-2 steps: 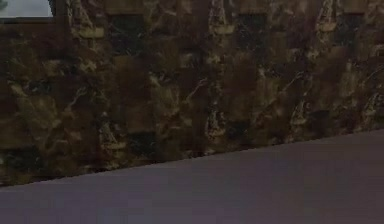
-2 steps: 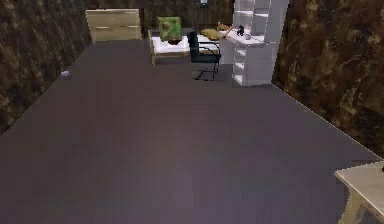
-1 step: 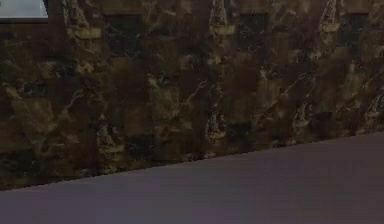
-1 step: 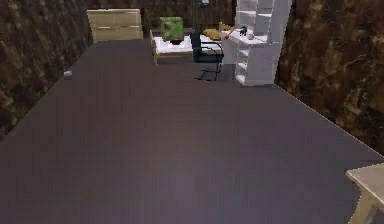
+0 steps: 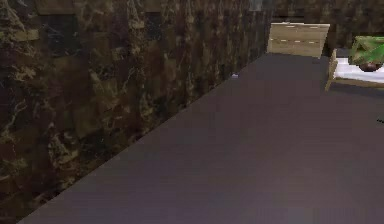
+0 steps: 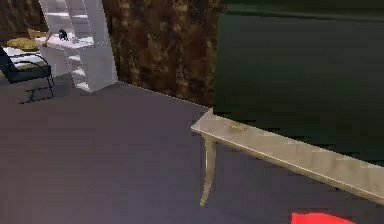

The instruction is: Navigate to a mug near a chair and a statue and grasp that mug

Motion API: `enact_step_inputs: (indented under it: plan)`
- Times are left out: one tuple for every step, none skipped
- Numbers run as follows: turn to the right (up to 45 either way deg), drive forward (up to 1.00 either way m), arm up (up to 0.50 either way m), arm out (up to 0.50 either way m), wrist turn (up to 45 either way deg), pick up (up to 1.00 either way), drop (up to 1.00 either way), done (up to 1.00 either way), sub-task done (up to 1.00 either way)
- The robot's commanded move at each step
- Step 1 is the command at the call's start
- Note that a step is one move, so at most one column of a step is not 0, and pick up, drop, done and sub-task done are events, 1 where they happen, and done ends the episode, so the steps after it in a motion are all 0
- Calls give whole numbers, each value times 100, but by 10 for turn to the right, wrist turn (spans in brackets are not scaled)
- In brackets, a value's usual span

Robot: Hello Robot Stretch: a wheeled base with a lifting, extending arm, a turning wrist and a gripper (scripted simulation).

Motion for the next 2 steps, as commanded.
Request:
enact_step_inputs:
  plan:
    - [360, 0, 0, 0, 0, 0, 0, 0, 0]
    - [0, 100, 0, 0, 0, 0, 0, 0, 0]
